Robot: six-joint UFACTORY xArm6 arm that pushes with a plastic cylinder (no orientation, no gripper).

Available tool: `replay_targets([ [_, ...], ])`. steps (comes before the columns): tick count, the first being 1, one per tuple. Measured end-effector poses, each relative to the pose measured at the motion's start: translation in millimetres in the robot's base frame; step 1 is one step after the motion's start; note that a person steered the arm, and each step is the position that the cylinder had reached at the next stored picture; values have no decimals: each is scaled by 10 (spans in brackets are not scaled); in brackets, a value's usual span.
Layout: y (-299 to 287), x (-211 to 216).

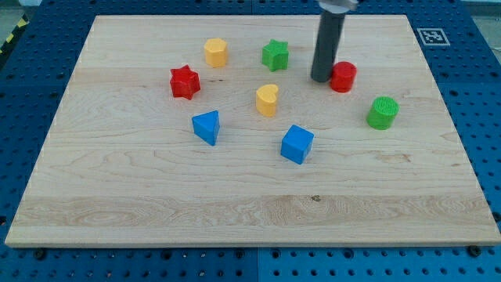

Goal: Slightly move the yellow hexagon upwards

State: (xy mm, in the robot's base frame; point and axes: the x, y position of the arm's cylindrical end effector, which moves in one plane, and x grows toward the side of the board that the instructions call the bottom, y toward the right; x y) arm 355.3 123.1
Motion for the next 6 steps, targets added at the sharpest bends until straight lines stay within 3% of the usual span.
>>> replay_targets([
  [3,314,2],
  [6,-1383,96],
])
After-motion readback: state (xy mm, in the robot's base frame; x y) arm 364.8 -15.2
